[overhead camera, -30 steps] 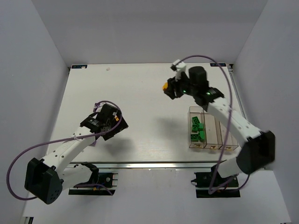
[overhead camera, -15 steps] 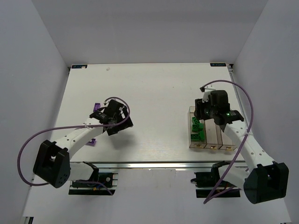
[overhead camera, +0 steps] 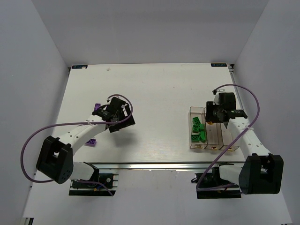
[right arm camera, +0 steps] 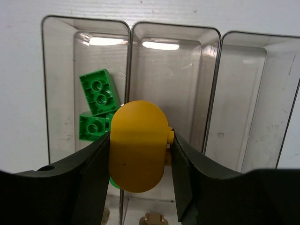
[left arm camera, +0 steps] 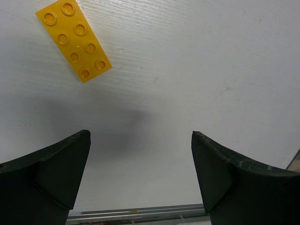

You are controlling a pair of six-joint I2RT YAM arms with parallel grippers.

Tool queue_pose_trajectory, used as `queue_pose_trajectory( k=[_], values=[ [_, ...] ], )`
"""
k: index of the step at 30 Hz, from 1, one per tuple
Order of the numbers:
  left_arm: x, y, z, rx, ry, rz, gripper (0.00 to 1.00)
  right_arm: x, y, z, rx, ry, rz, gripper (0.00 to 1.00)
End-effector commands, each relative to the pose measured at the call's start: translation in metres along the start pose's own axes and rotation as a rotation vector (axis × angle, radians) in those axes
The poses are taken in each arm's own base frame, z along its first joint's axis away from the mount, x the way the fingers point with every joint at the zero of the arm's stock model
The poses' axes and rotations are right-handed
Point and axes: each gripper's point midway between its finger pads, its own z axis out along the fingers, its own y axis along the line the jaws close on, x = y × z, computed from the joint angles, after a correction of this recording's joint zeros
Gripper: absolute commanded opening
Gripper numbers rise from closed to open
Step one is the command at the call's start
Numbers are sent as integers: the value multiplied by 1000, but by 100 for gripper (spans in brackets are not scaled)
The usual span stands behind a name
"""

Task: Sort the legos into containers by color

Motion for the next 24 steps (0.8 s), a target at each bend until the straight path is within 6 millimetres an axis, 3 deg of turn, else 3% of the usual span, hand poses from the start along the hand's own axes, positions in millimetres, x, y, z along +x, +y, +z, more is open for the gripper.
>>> queue_pose_trajectory(
  k=[1, 3, 6, 9, 12, 17, 18, 20, 23, 24],
  values=[
    [-22, -12, -15, 43, -75, -13, 98, 5, -9, 4, 26, 7, 12, 0],
    [-23, -11, -17, 40, -82, -14, 98, 5, -12, 5, 27, 7, 18, 5],
    [-22, -9, -16, 31, -78, -13, 98, 13, -10, 10, 2, 34, 29, 37],
    [-21, -6, -14, 16, -75, -7, 98, 16, -11, 13, -2, 52, 35, 62],
    [-22, -3, -12, -9, -71, 2, 98, 13, -6, 12, -44, 41, 6, 72],
    [-30, 2, -7, -68, -64, 25, 98, -1, 1, 4, -81, 5, -8, 72],
    [-31, 2, -6, -75, -59, 28, 98, -12, 2, -3, -92, -33, -20, 70],
    [-34, 5, -1, -98, -48, 31, 98, -28, 17, -15, -185, -101, -107, 66],
    [-39, 8, 4, -119, -38, 28, 98, -54, 52, -52, -399, -281, -293, 56],
    [-41, 11, 7, -127, -33, 23, 98, -52, 73, -64, -525, -323, -345, 51]
  ],
)
